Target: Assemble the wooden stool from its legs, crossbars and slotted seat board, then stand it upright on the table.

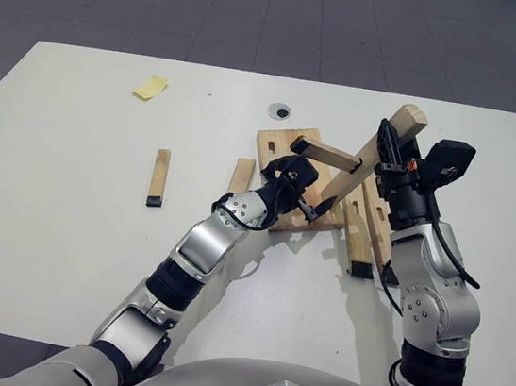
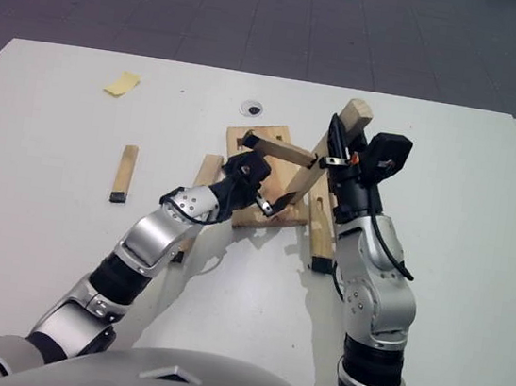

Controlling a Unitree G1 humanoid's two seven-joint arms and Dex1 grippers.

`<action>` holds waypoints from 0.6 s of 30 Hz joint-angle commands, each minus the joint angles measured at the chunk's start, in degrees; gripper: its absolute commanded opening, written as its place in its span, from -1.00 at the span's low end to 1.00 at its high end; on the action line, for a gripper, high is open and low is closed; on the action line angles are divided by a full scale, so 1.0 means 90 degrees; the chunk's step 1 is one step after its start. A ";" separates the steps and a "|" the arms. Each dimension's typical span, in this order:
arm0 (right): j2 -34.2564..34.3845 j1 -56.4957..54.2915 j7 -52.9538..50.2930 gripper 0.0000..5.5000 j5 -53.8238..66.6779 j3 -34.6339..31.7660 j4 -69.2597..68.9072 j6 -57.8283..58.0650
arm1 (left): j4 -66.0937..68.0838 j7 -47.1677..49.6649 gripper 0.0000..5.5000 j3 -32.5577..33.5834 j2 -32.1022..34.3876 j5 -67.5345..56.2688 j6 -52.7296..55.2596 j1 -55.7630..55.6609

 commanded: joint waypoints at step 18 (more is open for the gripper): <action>0.0036 0.0298 -0.0015 -0.64 -0.0152 0.0117 0.0976 0.0921 | 0.0492 -0.0179 0.96 0.0089 0.0043 0.0409 -0.0391 0.0331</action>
